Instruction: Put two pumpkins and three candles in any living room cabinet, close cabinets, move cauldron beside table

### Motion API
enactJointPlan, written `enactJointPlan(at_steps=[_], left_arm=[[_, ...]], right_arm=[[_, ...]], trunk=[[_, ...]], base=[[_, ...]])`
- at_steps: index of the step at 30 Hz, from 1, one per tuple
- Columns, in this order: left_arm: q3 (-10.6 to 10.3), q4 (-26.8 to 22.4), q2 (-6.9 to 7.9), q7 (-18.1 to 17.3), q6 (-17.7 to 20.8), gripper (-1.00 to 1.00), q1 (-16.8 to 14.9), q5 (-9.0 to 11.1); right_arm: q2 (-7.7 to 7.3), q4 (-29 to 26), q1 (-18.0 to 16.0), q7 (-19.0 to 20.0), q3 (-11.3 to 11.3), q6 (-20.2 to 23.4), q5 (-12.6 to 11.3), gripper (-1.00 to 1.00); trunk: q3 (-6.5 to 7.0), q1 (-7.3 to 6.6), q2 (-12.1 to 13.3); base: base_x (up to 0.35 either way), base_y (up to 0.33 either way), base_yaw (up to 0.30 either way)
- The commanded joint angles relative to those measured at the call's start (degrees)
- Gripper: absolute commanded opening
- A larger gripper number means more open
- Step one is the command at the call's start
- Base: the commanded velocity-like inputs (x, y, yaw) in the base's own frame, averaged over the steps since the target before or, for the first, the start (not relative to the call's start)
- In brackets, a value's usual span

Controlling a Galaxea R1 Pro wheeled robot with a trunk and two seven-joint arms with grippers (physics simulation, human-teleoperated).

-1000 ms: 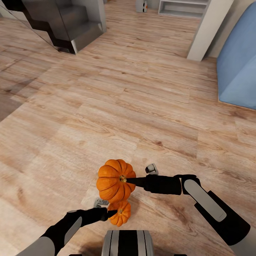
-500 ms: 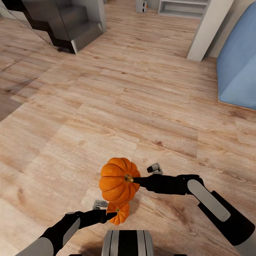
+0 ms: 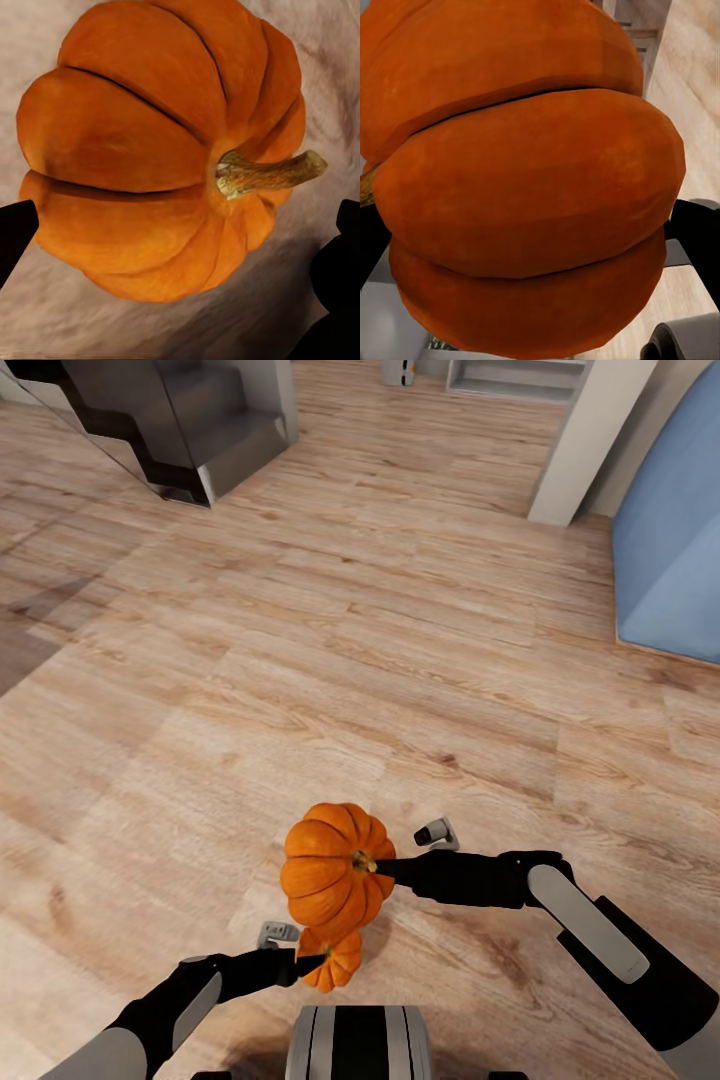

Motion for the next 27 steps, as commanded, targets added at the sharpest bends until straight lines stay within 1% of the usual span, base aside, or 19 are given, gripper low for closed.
enactJointPlan(at_steps=[1,3,6,10,11,13,18,22,27], left_arm=[[-0.2,-0.1,0.28,0.0,0.5,1.00,0.0,0.7],[-0.2,-0.1,0.89,-0.1,0.6,1.00,0.0,0.8],[0.3,-0.1,1.21,-0.1,0.6,1.00,0.0,0.8],[1.3,-0.1,1.28,-0.1,0.6,1.00,0.0,0.8],[1.5,-0.1,1.28,-0.1,0.6,1.00,0.0,0.8],[1.6,-0.1,1.27,-0.1,0.6,1.00,0.0,0.8],[1.8,-0.1,1.27,-0.1,0.7,1.00,0.0,0.8],[1.8,-0.1,1.22,-0.1,0.7,1.00,0.0,0.8],[1.7,-0.1,1.20,-0.2,0.8,1.00,0.0,0.8]], right_arm=[[-0.02,0.0,-0.1,0.0,0.1,0.2,-0.3,-1.00],[-0.03,0.0,-0.1,0.0,0.1,0.2,-0.3,-1.00],[-0.01,0.0,-0.1,0.1,0.1,0.2,-0.3,-1.00],[0.00,0.0,-0.1,0.1,0.1,0.2,-0.3,-1.00],[0.02,0.0,-0.1,0.1,0.1,0.2,-0.3,-1.00],[0.03,0.0,-0.1,0.1,0.1,0.2,-0.3,-1.00],[0.01,0.0,-0.1,0.1,0.1,0.2,-0.3,-1.00],[0.03,0.0,-0.1,0.1,0.1,0.2,-0.3,-1.00],[0.05,0.1,-0.1,0.1,0.1,0.2,-0.3,-1.00]], trunk=[[-0.04,-0.01,0.0],[-0.04,-0.01,0.0],[-0.04,-0.01,0.0],[-0.04,-0.01,0.0],[-0.26,0.01,0.0],[-0.70,0.06,-0.1],[-0.70,0.06,-0.1],[-1.59,0.17,-0.1],[-1.59,0.17,-0.1]], base=[[0.000,0.000,0.000],[0.000,0.000,0.000],[0.000,0.000,0.000],[0.000,0.000,0.000],[0.000,0.000,0.000],[0.000,0.000,0.000],[0.000,0.000,0.000],[0.000,0.000,0.000],[0.005,0.000,0.000]])
